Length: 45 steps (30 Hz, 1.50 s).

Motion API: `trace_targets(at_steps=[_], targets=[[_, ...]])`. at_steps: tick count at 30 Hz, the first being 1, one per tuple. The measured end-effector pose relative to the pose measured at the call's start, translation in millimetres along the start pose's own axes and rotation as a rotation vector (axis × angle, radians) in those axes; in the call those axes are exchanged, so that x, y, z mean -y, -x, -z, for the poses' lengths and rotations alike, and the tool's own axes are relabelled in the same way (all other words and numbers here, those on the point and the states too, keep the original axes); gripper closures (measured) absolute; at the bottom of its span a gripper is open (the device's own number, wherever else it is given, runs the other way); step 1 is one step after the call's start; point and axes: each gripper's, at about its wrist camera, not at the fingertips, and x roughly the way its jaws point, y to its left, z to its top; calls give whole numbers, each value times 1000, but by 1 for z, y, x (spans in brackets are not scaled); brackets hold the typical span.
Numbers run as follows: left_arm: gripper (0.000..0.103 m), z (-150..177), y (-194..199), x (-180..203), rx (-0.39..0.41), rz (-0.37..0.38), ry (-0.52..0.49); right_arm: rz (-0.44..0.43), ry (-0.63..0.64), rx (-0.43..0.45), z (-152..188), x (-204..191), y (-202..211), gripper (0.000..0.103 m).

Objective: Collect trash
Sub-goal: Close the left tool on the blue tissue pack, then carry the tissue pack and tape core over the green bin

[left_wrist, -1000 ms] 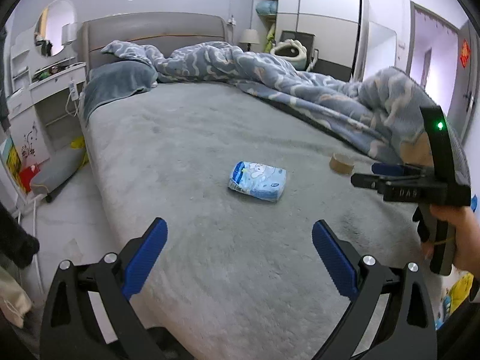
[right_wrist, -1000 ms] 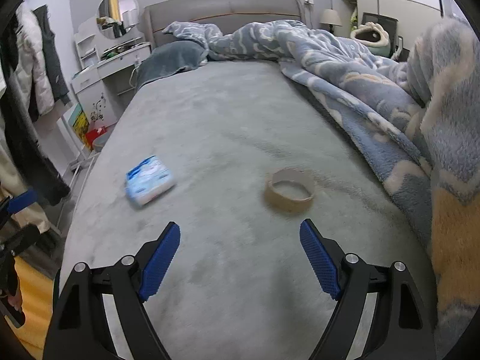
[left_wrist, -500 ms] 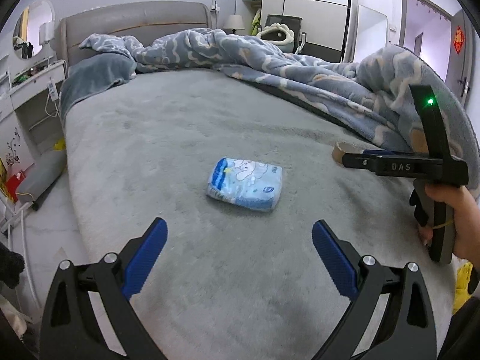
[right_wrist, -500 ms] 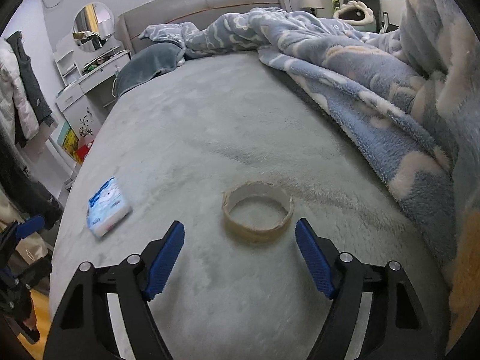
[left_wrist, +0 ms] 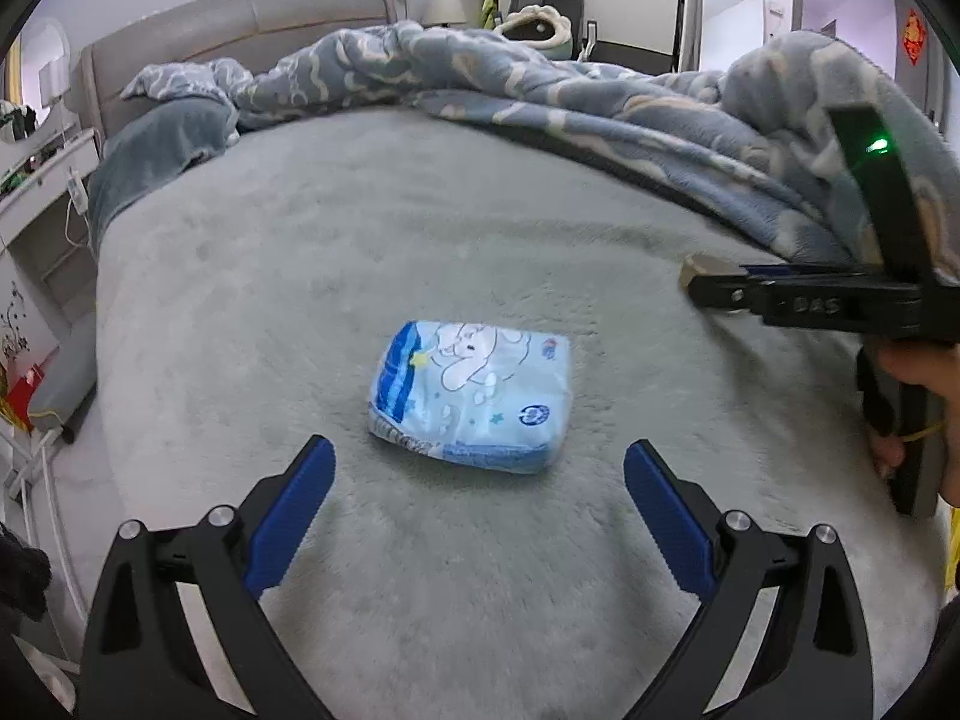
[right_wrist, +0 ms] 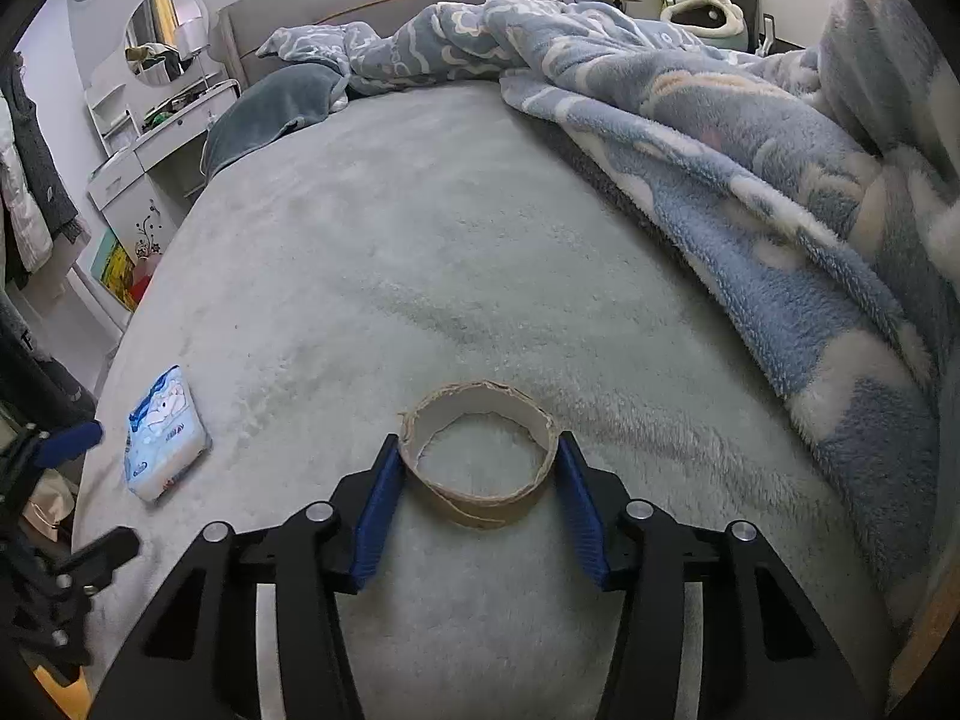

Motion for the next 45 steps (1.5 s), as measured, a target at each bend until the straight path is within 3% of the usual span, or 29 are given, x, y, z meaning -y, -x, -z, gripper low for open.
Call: trace_targets(at_steps=[12,16,26,34,45], targets=[[6,-17,-21,-17,6,70,74,-107,-6,27,-10,4,13,52],[20,-24,-31,-21,-29,107,104,-125,-8,28,-13,8,17,52],[25,-36,-44,4,-59,82,12,-133,14,31,-19,5,23,52],[26,-41,-29,3,-35,83,72,-151,-4,34,-23,5,34,52],[26,-28,12,0,-58,35,182,-221,29,-12,-15,-27,56,52]])
